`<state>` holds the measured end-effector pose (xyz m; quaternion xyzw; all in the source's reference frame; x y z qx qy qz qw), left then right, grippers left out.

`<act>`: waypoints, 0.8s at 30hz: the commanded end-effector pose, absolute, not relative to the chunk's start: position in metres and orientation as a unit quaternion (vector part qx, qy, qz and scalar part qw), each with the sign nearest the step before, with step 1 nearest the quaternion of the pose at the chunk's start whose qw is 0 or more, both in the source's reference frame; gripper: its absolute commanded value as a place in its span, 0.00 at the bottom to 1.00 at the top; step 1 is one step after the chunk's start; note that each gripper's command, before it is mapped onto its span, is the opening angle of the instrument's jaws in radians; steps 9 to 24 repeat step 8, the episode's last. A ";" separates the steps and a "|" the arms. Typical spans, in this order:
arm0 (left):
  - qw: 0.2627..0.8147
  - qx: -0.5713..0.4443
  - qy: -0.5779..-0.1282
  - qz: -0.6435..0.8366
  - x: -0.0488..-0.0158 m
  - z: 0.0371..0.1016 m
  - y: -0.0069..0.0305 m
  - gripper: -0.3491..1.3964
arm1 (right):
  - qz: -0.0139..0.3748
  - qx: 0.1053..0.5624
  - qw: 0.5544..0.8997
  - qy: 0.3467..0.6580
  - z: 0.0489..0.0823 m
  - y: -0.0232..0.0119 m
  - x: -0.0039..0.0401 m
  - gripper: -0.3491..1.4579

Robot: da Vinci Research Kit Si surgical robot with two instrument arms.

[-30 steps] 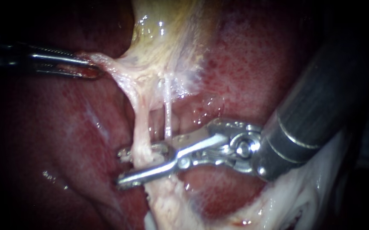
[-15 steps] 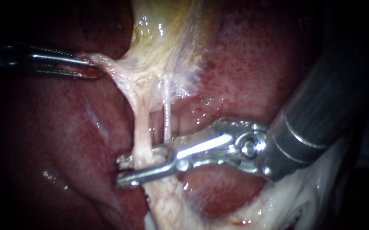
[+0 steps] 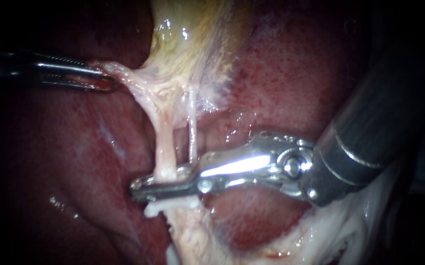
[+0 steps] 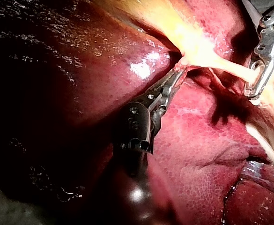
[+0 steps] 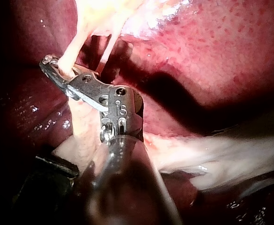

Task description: Clipping second clip left tube

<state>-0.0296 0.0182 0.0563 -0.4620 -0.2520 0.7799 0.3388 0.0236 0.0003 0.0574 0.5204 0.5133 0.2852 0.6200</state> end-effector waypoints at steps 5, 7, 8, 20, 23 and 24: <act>0.339 -0.462 -0.252 0.780 -0.0296 0.0563 0.0182 0.00 | 0.285 0.521 0.620 0.513 0.0576 0.0003 0.0236 0.00; 0.339 -0.462 -0.252 0.780 -0.0296 0.0563 0.0182 0.00 | 0.285 0.520 0.620 0.513 0.0576 0.0002 0.0236 0.00; 0.339 -0.462 -0.252 0.780 -0.0296 0.0563 0.0182 0.00 | 0.284 0.520 0.621 0.513 0.0577 0.0002 0.0236 0.00; 0.339 -0.462 -0.252 0.780 -0.0296 0.0563 0.0182 0.00 | 0.284 0.520 0.621 0.513 0.0577 0.0002 0.0236 0.00; 0.339 -0.462 -0.252 0.780 -0.0296 0.0563 0.0182 0.00 | 0.284 0.520 0.621 0.513 0.0577 0.0002 0.0236 0.00; 0.339 -0.462 -0.252 0.780 -0.0296 0.0563 0.0182 0.00 | 0.284 0.520 0.621 0.513 0.0577 0.0002 0.0236 0.00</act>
